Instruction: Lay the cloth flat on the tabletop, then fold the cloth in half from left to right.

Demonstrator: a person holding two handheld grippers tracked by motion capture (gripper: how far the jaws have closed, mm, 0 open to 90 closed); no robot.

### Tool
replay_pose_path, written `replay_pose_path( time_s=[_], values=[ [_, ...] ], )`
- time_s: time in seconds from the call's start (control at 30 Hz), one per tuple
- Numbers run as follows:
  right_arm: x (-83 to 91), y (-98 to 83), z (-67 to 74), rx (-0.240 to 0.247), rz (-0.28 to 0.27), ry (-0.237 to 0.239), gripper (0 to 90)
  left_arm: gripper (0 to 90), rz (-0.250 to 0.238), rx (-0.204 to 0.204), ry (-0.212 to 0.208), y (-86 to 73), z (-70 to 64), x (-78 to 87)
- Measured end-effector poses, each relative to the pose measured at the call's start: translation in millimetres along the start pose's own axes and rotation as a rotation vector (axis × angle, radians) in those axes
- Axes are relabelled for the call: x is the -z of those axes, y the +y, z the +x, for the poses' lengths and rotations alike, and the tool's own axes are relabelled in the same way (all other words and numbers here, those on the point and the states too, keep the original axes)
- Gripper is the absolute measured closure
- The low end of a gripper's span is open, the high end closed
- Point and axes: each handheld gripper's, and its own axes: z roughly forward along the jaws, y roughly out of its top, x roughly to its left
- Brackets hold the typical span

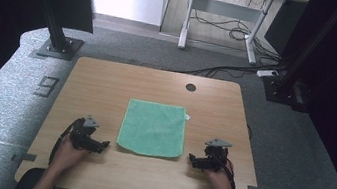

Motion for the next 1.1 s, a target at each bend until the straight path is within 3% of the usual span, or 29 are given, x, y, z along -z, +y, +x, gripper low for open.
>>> replay_pose_path(
  time_s=[0.4,0.6,0.87,0.93,1.1],
  values=[
    [0.2,-0.1,1.1,-0.004,0.001,-0.005,0.0,0.0,0.001,-0.001,-0.001,0.3,0.1,-0.2],
    [1.1,1.4,3.2,-0.009,0.017,-0.003,0.0,0.0,0.023,0.02,-0.001,7.4,2.2,-0.9],
    [7.3,16.9,11.7,-0.021,-0.011,0.018,0.0,0.0,-0.048,0.015,0.005,37.5,8.4,3.5],
    [10.0,27.3,14.6,-0.022,-0.02,0.019,0.0,0.0,-0.059,0.01,-0.007,50.1,7.6,-1.9],
    [10.3,41.5,19.6,-0.028,-0.028,0.027,0.0,0.0,-0.065,0.008,-0.022,60.9,2.3,-15.2]
  ],
)
